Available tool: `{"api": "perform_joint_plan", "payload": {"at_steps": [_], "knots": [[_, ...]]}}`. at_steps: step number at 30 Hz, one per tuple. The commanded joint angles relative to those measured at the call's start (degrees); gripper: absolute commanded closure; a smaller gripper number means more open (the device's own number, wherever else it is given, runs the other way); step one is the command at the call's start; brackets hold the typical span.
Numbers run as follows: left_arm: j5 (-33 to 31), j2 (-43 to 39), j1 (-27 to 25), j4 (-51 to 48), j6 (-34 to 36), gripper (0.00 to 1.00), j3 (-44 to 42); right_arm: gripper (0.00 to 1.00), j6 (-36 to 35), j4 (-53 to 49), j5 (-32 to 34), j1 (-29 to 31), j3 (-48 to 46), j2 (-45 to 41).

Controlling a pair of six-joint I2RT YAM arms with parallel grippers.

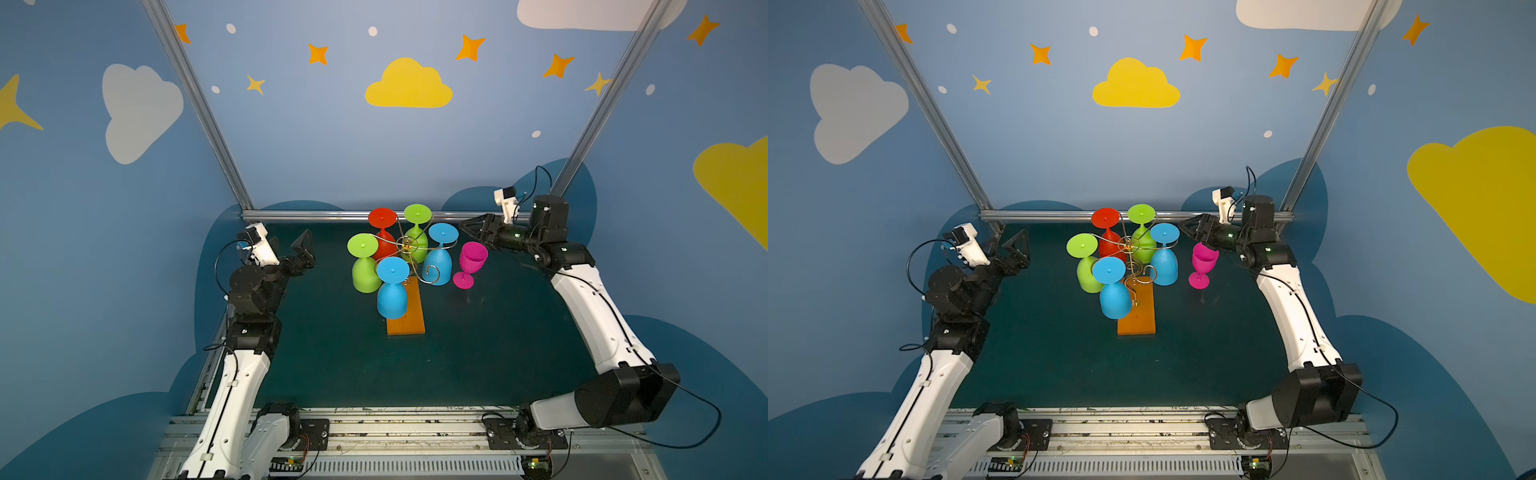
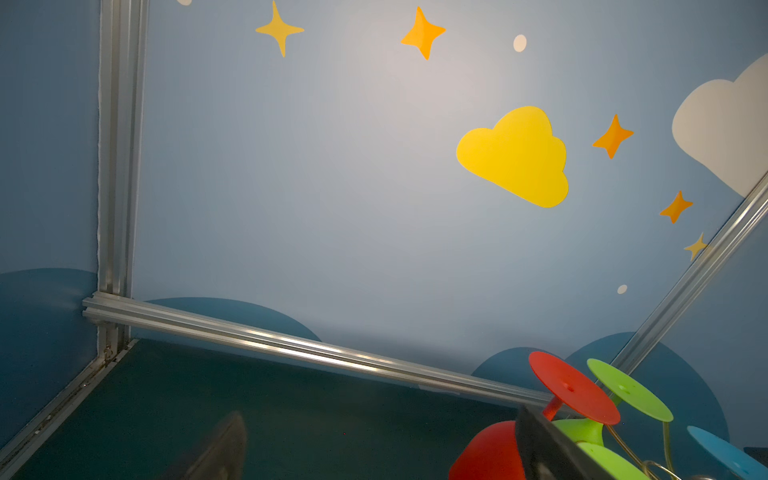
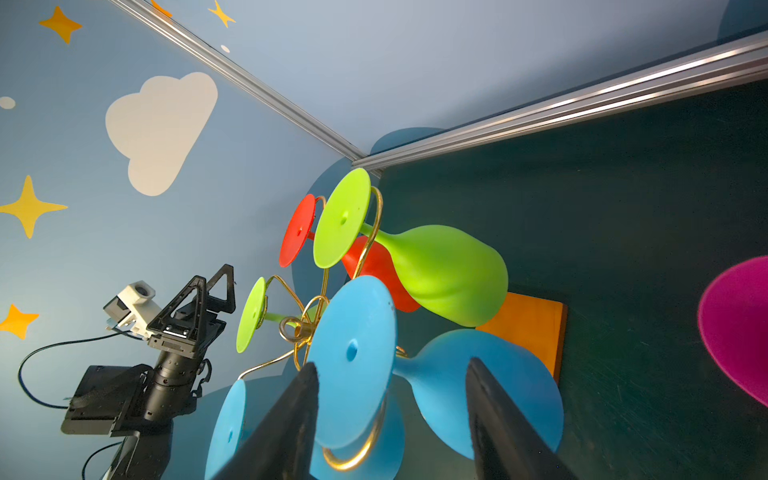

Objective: Take the wine glass off the wine glass rack
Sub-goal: 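Move the right gripper to the blue glass foot on the rack, then close the right gripper on the blue glass foot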

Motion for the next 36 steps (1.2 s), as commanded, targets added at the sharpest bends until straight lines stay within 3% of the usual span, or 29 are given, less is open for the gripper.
{"api": "perform_joint_plan", "payload": {"at_steps": [1,14,25,36], "knots": [[-0.2,-0.8,0.3,-0.2,-0.3,0.01,-0.4,0.45,-0.3,0.8,-0.1,1.3,2.7,1.3],[-0.6,-1.1,0.3,-0.6,0.2,0.01,-0.2,0.51,0.2,1.2,-0.1,3.6,4.5,5.2],[-0.7,-1.2,0.3,-0.7,0.2,0.01,-0.2,0.84,0.9,1.3,-0.2,3.8,4.7,5.6],[-0.8,-1.3,0.3,-0.8,0.3,0.01,-0.2,1.0,4.1,5.0,-2.3,3.6,3.9,5.1]]}}
